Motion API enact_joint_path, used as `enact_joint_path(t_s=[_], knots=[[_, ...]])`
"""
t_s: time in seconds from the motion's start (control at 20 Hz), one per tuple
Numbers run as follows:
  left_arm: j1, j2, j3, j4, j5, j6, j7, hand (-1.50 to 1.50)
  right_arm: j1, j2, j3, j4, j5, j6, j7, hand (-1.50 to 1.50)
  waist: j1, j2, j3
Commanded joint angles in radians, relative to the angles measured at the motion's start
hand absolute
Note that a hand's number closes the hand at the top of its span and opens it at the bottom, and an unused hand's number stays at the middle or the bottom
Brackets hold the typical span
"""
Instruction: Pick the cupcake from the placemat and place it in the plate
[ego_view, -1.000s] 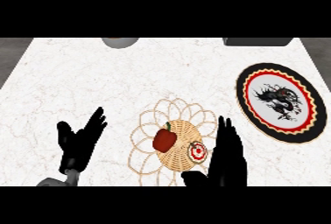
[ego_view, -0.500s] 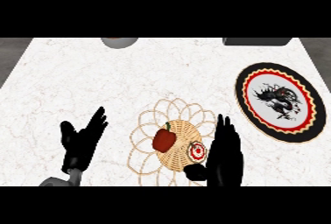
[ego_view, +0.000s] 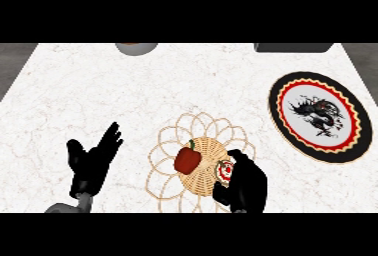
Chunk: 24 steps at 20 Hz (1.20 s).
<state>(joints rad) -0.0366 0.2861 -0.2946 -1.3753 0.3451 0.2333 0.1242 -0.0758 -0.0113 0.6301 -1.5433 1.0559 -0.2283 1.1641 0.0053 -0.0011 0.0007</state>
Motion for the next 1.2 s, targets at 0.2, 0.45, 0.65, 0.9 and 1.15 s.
enact_joint_path(t_s=[0.2,0.45,0.65,0.9,1.15], knots=[[0.040,-0.012,0.014,0.005,-0.025,-0.024,0.006,0.00,-0.075,0.011,0.045,0.026,0.029,0.034,0.199,1.50,-0.002,0.000,-0.001],[0.013,-0.022,0.029,-0.005,-0.021,-0.019,0.025,0.00,0.068,-0.121,0.179,-0.088,-0.022,0.129,-0.222,1.50,-0.008,-0.003,-0.001],[0.023,-0.008,0.026,-0.024,-0.016,-0.033,0.032,0.00,0.142,-0.225,0.453,-0.151,0.018,0.113,-0.446,1.50,0.005,-0.011,0.000],[0.040,-0.044,0.007,-0.011,-0.044,0.002,0.020,0.00,0.159,-0.399,0.402,-0.427,0.049,-0.135,-0.619,1.50,-0.022,-0.006,0.001],[0.050,-0.009,0.040,-0.039,-0.025,-0.026,0.039,0.00,0.320,-0.523,0.382,-0.635,0.146,-0.327,-0.605,1.50,-0.028,-0.006,0.000]])
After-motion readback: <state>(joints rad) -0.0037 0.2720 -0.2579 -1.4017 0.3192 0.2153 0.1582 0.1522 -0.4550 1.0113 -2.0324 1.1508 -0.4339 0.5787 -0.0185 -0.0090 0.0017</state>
